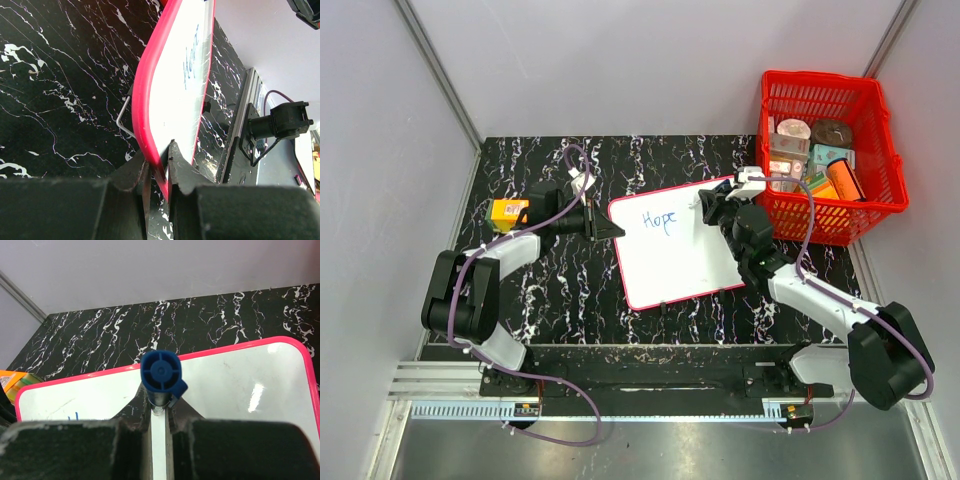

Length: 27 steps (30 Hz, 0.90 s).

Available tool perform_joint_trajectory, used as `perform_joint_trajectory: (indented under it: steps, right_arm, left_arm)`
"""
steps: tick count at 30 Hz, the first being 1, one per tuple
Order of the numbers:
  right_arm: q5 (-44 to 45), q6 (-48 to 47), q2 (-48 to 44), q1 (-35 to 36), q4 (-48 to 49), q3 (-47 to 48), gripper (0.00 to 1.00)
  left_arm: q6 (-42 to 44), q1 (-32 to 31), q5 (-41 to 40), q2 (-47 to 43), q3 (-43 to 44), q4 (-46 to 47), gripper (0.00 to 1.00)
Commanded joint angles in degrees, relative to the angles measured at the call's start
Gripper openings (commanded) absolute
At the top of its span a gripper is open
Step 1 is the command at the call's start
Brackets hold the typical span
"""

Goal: Write a sentence on the whiteboard
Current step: Write on the whiteboard with the whiteboard.

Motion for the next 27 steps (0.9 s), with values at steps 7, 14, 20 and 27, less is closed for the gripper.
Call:
perform_joint_trajectory:
  steps: [7, 14, 20, 27]
  right_arm:
    - [2.93, 1.23, -1.08, -0.17, 2.55, 0.46, 0.0]
    - [3.72, 0.71, -1.08, -0.26, 2.38, 2.21, 0.0]
    - [4.78, 0.97, -0.03, -0.09, 2.9, 2.39, 0.0]
    - [3.29, 2.11, 0.59, -0.17, 1.23, 2.04, 0.0]
  left_arm:
    - [9.27, 0.48, -7.07, 0.4, -1.25, 0.47, 0.0]
    - [9.09, 0.56, -7.16, 0.93, -0.99, 0.56, 0.0]
    - [9.09, 0.48, -7.25, 0.76, -1.08, 0.64, 0.0]
    - [8.92, 0.48, -7.25, 0.84, -1.17, 0.82, 0.0]
